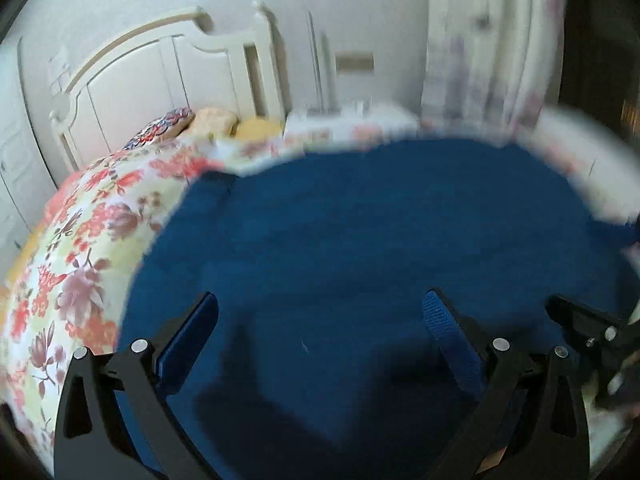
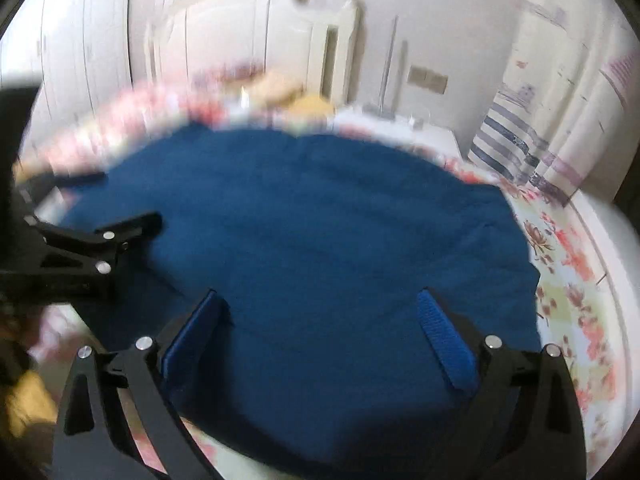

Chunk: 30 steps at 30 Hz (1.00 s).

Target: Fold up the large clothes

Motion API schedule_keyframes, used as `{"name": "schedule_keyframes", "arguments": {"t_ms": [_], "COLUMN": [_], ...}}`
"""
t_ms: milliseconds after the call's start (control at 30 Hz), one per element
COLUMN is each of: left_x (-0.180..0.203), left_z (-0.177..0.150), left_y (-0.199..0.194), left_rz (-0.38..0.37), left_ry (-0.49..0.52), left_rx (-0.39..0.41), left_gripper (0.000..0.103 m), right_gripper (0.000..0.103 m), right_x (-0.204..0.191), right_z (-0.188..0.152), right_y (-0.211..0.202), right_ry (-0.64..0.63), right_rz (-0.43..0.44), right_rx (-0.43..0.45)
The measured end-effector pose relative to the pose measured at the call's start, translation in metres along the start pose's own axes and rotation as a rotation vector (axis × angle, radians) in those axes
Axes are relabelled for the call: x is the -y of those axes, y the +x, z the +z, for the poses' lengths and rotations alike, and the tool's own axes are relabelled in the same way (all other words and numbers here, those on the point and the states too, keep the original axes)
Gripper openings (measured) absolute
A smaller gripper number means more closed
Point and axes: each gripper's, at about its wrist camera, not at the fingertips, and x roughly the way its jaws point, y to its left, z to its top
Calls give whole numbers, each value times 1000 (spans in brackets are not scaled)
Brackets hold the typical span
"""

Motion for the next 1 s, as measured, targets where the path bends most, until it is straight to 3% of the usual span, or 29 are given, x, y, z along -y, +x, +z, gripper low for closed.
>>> {"name": "schedule_keyframes", "arguments": {"t_ms": [133,333,400,467,533,700,867,1000], "left_x": [-11,-50,-71,-85,-84,-81,-79,-79], "left_z": [-13,-35,-45,-53,-55,-55,-53,-53], "left_y": [-2,-28,-22,-18,-18,-18,-14,-13], "left_rz": [-28,105,68,3,10,23,24,20], "left_ry": [-35,-64,-118,-183,-169,-152,-147,-147], "left_rx": [1,22,-3,-13,-10,-13,-14,-12], "left_gripper": [99,99,99,99,99,99,99,99], "right_gripper": [100,100,100,101,101,100,100,100], "right_x": [15,74,97,115,115,100,82,98], "right_z": [-8,-27,-42,-55,-58,-47,-48,-59], "right_y": [-1,-29,-21,-12,-10,-26,-29,-18], "right_ry": [45,181,248,343,344,300,213,289], "right_rz": [30,-82,-85,6,11,-87,-79,7], "right_rx": [-4,15,-20,-17,-16,-16,-15,-17]}}
